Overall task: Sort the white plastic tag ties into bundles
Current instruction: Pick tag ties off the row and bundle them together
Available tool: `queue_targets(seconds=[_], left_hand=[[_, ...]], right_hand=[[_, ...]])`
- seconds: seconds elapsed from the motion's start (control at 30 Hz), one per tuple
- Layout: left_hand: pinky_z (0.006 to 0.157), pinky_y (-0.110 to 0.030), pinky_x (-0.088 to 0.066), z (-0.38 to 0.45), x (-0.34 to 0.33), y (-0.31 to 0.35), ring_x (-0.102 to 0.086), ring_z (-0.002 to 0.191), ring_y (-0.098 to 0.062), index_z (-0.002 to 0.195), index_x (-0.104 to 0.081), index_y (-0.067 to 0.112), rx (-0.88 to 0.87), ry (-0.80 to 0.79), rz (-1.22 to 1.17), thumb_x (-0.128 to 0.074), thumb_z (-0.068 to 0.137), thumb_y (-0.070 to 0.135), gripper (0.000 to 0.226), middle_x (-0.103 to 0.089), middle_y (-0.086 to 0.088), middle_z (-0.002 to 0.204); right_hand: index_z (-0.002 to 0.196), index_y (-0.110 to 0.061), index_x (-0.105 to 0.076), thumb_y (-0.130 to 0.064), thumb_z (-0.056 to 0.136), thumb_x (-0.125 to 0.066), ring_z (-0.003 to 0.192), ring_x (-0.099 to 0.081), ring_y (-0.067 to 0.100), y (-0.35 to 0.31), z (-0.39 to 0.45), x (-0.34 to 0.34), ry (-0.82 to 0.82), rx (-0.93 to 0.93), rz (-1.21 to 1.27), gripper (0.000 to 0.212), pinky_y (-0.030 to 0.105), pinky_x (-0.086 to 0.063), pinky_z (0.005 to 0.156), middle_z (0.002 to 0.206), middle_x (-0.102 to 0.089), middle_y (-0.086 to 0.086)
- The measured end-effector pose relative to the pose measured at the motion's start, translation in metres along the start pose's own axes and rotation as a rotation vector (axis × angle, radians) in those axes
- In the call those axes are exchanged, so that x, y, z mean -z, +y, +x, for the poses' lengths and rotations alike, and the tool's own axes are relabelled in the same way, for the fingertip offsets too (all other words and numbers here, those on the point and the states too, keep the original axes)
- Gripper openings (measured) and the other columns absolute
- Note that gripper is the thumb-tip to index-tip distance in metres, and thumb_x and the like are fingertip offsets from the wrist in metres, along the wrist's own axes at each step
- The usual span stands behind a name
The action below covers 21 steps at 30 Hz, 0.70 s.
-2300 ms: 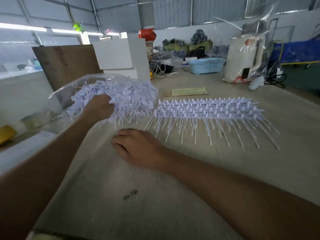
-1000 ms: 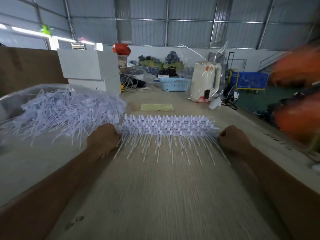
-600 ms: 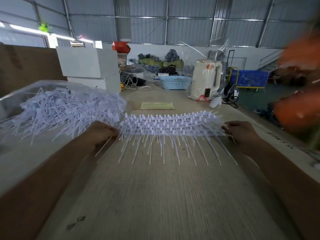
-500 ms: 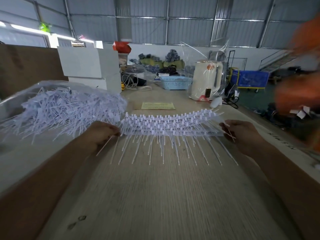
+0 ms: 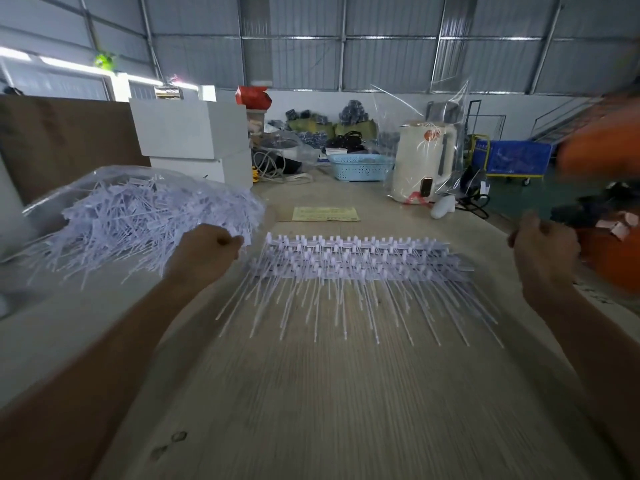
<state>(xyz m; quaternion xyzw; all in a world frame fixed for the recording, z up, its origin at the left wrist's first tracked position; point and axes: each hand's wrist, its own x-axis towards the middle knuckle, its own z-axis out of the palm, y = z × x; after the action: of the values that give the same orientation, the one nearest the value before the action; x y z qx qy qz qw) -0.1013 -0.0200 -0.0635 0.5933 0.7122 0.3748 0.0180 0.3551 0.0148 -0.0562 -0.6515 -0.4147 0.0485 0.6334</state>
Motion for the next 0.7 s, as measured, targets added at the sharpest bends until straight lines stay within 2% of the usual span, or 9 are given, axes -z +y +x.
queue_targets(seconds=[0.07, 0.17, 0.27, 0.37, 0.47, 0.6, 0.7], left_hand=[[0.066, -0.027, -0.046, 0.006, -0.007, 0.011, -0.067, 0.072, -0.021, 0.070, -0.069, 0.015, -0.084, -0.031, 0.090, -0.057, 0.096, 0.033, 0.034, -0.070, -0.002, 0.071], [0.078, -0.034, -0.053, 0.026, -0.027, 0.027, -0.068, 0.087, -0.029, 0.090, -0.072, 0.012, -0.167, -0.156, 0.228, -0.053, 0.098, 0.026, 0.026, -0.073, -0.009, 0.094], [0.083, -0.034, -0.049, 0.055, -0.049, 0.035, -0.064, 0.102, -0.032, 0.109, -0.069, 0.006, -0.161, -0.203, 0.330, -0.049, 0.100, 0.023, 0.028, -0.068, -0.015, 0.116], [0.094, -0.033, -0.043, 0.082, -0.069, 0.034, -0.055, 0.121, -0.032, 0.126, -0.058, 0.005, -0.069, -0.252, 0.312, -0.046, 0.101, 0.028, 0.036, -0.056, -0.016, 0.135], [0.092, -0.033, -0.042, 0.099, -0.086, 0.030, -0.053, 0.122, -0.032, 0.130, -0.052, 0.003, 0.011, -0.317, 0.228, -0.044, 0.103, 0.037, 0.044, -0.054, -0.018, 0.136], [0.097, -0.039, -0.047, 0.105, -0.101, 0.019, -0.058, 0.113, -0.031, 0.119, -0.059, 0.008, 0.054, -0.247, 0.166, -0.043, 0.101, 0.038, 0.039, -0.060, -0.014, 0.128], [0.099, -0.043, -0.050, 0.100, -0.104, 0.018, -0.061, 0.111, -0.032, 0.120, -0.063, 0.013, 0.045, -0.165, 0.087, -0.051, 0.097, 0.031, 0.031, -0.063, -0.010, 0.126]], right_hand=[[0.076, -0.003, -0.066, -0.032, 0.096, -0.044, 0.068, -0.055, 0.030, -0.002, 0.002, -0.004, -0.003, 0.101, -0.105, 0.041, 0.040, -0.043, 0.068, 0.074, -0.059, 0.020], [0.078, 0.002, -0.063, -0.017, 0.096, -0.047, 0.072, -0.057, 0.033, -0.002, 0.002, -0.025, -0.198, 0.239, -0.318, 0.031, 0.037, -0.043, 0.065, 0.078, -0.061, 0.021], [0.077, -0.005, -0.057, -0.014, 0.097, -0.047, 0.075, -0.055, 0.031, 0.006, 0.004, -0.055, -0.399, 0.277, -0.534, 0.024, 0.032, -0.038, 0.068, 0.079, -0.058, 0.014], [0.097, -0.002, -0.061, -0.022, 0.100, -0.046, 0.092, -0.064, 0.035, 0.015, 0.016, -0.080, -0.508, 0.264, -0.617, 0.024, 0.034, -0.044, 0.076, 0.091, -0.064, 0.015], [0.122, -0.005, -0.056, -0.034, 0.103, -0.042, 0.108, -0.062, 0.035, 0.019, 0.027, -0.094, -0.598, 0.185, -0.694, 0.037, 0.038, -0.047, 0.089, 0.118, -0.064, 0.019], [0.122, -0.009, -0.057, -0.037, 0.101, -0.041, 0.106, -0.062, 0.037, 0.032, 0.030, -0.104, -0.622, 0.149, -0.670, 0.038, 0.040, -0.049, 0.089, 0.115, -0.064, 0.018], [0.116, -0.012, -0.060, -0.031, 0.100, -0.042, 0.102, -0.063, 0.036, 0.035, 0.031, -0.105, -0.594, 0.149, -0.625, 0.030, 0.039, -0.050, 0.086, 0.110, -0.065, 0.017]])
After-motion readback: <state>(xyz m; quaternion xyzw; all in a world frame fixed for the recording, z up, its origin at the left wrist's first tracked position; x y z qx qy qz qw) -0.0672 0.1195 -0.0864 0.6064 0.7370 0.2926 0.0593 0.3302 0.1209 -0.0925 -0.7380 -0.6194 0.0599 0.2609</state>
